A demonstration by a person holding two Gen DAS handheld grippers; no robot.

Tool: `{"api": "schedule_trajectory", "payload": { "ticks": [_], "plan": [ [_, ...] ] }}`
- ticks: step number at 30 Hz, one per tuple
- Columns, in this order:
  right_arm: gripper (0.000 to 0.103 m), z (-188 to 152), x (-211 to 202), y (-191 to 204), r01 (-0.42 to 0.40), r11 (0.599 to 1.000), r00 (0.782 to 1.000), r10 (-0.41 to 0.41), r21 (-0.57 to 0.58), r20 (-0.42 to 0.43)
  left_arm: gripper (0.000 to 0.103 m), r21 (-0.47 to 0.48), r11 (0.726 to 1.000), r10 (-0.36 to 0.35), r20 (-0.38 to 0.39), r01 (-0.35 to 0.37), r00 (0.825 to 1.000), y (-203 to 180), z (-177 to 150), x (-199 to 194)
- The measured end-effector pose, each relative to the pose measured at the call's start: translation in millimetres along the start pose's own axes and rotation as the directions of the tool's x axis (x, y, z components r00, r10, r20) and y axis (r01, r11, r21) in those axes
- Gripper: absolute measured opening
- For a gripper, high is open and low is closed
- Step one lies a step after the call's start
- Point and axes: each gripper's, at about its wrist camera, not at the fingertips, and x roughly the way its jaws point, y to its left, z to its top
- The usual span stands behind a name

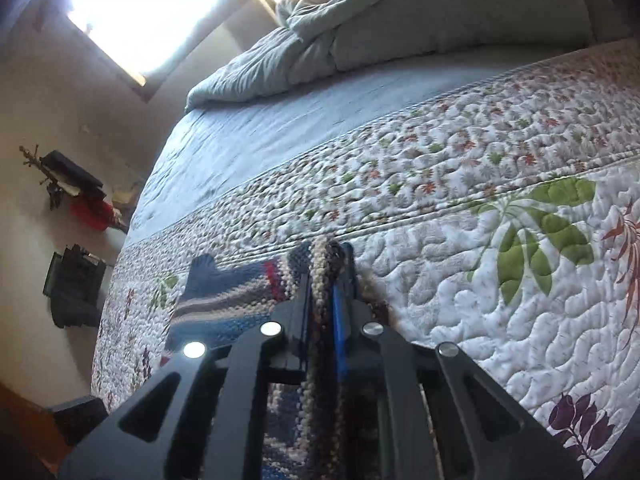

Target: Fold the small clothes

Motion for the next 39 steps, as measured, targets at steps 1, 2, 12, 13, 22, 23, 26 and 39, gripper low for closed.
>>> {"api": "schedule_trajectory", "payload": {
  "ticks": [1,2,12,13,22,23,26,39],
  "plan": [
    [0.008,-2,10,-9,0.027,0.999,0.999,-0.026,0.024,-0.030,0.069,-0.005,1.000,0.000,-0.002,0.000,1.000,1,-1,1],
    [0.009,-5,21,-13,0.056,0.998,0.996,-0.054,0.029,-0.065,0.069,-0.008,1.000,0.002,-0.002,-0.002,1.000,2,0,2],
    [0.034,-38,-31,-14,0.021,1.000,0.997,-0.019,0.023,-0.079,0.071,-0.006,1.000,-0.004,0.016,0.004,1.000,-8,2,-11],
    [0.045,-44,-34,-10,0.020,1.000,0.995,-0.019,0.020,-0.093,0.071,-0.004,1.000,-0.004,0.028,0.004,1.000,-10,3,-15],
    [0.015,-89,-32,-26,0.084,0.992,0.989,-0.071,0.095,-0.131,0.074,-0.054,0.998,0.027,0.073,-0.024,0.997,-14,10,-31],
    [0.015,-91,-34,-31,0.075,0.990,0.989,-0.060,0.117,-0.133,0.074,-0.060,0.998,0.036,0.070,-0.032,0.997,-13,9,-32],
    [0.025,-99,-54,-27,-0.004,0.992,0.993,0.018,0.125,-0.117,0.074,-0.073,0.996,0.046,0.062,-0.042,0.997,-13,5,-36],
    [0.044,-182,-71,-45,0.082,0.981,0.987,-0.055,0.178,-0.148,0.076,-0.155,0.984,0.095,0.033,-0.089,0.995,4,-8,-44]
  ]
}}
